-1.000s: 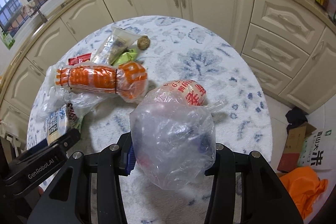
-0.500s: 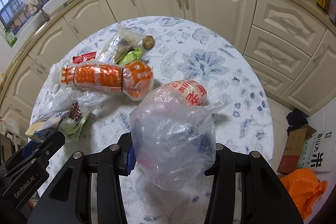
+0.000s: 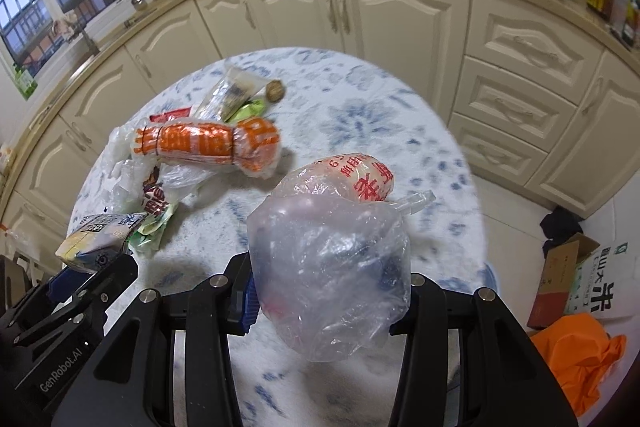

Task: Collect trash
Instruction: 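Carry both items over the blue bin and open both tools to drop them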

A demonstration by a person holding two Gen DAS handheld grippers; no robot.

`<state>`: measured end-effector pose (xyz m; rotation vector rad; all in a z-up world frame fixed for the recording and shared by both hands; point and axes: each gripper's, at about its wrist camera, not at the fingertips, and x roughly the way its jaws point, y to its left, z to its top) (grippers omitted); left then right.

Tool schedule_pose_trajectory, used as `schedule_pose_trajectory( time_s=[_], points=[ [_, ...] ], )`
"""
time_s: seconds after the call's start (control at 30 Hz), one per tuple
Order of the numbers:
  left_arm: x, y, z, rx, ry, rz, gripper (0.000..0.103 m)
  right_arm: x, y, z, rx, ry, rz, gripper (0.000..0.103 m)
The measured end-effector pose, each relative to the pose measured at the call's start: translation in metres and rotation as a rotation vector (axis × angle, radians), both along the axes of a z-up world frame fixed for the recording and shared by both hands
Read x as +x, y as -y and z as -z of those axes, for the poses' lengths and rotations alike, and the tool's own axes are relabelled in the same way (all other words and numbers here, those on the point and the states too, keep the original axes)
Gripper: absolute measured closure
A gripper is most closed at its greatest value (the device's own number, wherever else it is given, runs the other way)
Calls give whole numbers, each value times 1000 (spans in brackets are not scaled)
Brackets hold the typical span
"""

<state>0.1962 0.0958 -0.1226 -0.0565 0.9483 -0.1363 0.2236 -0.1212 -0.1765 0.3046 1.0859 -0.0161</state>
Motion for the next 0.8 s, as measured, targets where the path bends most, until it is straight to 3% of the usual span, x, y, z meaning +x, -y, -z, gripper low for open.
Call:
schedule_pose_trajectory(
  time_s=[0.4,0.8],
  points=[
    [-18,83,-5,32,17,223,47,-51,80,-8,-17,9,205,58],
    [-10,199,22,68,-44,480,47,-101,179,4,-57,-42,459,58]
  ],
)
